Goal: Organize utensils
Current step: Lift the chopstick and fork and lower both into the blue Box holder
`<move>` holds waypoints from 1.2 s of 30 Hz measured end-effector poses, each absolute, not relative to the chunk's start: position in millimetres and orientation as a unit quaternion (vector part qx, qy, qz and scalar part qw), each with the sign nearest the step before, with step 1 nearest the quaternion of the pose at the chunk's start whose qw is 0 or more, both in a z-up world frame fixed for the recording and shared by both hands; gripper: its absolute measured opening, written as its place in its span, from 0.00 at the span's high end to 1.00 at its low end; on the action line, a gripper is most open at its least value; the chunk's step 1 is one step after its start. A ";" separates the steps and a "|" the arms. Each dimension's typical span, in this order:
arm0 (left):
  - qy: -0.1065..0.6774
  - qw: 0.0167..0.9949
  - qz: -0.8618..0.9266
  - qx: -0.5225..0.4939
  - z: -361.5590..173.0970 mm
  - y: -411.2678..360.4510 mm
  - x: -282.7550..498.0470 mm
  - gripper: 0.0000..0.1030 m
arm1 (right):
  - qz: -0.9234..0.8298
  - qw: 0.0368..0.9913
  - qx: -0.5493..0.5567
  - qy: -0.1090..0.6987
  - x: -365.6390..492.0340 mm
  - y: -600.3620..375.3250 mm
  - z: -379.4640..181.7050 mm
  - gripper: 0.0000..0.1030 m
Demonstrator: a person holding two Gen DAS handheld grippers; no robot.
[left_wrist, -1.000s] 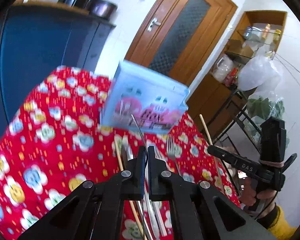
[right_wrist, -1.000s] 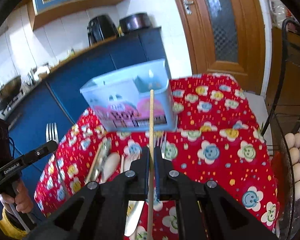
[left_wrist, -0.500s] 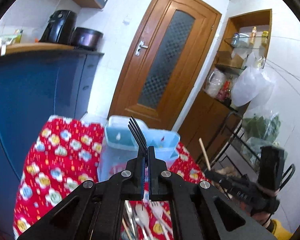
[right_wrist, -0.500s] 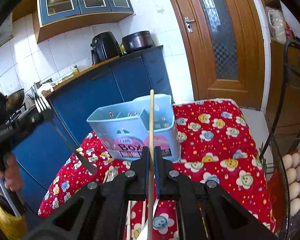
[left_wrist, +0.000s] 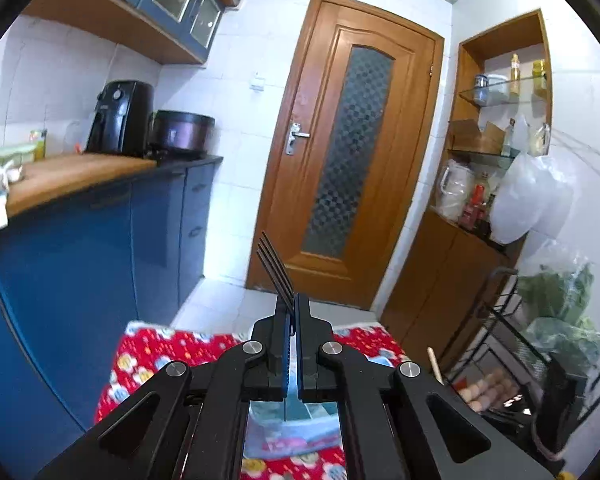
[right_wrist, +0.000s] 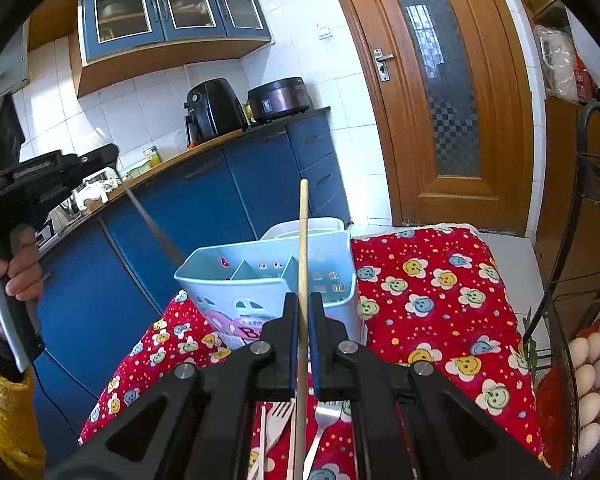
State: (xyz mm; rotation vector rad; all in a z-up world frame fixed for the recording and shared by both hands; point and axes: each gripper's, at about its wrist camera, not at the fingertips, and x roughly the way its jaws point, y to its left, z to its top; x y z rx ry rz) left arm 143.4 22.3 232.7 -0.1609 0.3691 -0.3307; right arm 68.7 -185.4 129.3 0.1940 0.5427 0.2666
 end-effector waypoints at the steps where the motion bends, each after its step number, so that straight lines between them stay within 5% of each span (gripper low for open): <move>1: 0.181 0.968 -0.160 -0.072 233.1 19.5 147.7 0.99 | 0.130 0.951 0.096 0.265 70.1 -185.7 130.0 0.94; 20: 0.253 0.954 -0.150 -0.065 163.4 5.5 202.5 0.99 | 0.084 0.982 0.084 0.144 174.3 -171.8 143.0 0.94; 36: 0.291 0.940 -0.165 -0.068 125.3 -3.0 216.8 0.99 | 0.087 0.971 0.080 0.208 173.6 -175.6 103.8 0.93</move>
